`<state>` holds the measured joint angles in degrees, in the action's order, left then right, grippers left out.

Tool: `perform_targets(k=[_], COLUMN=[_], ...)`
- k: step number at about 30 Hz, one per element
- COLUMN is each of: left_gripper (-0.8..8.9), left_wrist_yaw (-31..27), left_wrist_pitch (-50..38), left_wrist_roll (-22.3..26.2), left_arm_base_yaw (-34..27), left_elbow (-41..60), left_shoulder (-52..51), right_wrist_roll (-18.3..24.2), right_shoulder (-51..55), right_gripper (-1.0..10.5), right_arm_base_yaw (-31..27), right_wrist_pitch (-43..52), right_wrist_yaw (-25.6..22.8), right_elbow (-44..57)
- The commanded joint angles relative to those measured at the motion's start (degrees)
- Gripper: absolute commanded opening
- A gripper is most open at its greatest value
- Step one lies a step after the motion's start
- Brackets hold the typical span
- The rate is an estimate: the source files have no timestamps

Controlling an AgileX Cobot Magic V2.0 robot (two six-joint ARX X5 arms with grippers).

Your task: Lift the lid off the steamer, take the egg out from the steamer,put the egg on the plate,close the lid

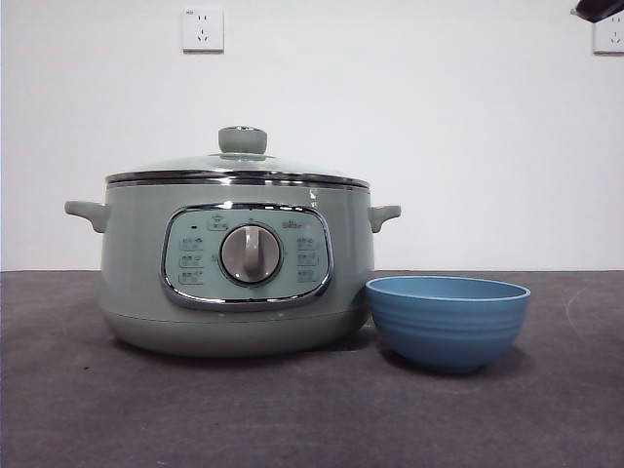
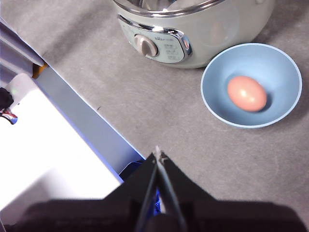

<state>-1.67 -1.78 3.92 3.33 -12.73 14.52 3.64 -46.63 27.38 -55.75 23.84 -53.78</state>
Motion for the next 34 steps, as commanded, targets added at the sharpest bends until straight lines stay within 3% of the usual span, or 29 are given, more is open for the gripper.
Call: perform_targets(k=[1,6,14,19,34], left_gripper=[-0.04,-0.04,-0.04,-0.03,-0.03], left_wrist_yaw=[-0.4,-0.5,-1.5,-0.9,-1.0], left_wrist_pitch=[-0.3,0.9,12.5,12.1,12.1], left_wrist_roll=[0.4,-0.2,-1.4,-3.8,-3.8], left_arm_base_yaw=[-0.6,-0.9,-0.9,-0.9,-0.8], left_elbow=[5.4,12.3,12.6,12.6,12.6], left_shoulder=[-4.2,-10.5,-14.4,-14.4,-14.4], right_wrist_roll=[-0.3,-0.3,-0.3,-0.3,-0.3], right_shoulder=[0.0,0.0,0.0,0.0,0.0], right_gripper=[0.0,0.0,0.0,0.0,0.0], right_arm_base_yaw=[0.1,0.1,0.1,0.1,0.1], right_wrist_pitch=[0.2,0.2,0.2,0.2,0.2], right_wrist_yaw=[-0.1,-0.1,-0.1,-0.2,-0.1], right_elbow=[0.0,0.0,0.0,0.0,0.0])
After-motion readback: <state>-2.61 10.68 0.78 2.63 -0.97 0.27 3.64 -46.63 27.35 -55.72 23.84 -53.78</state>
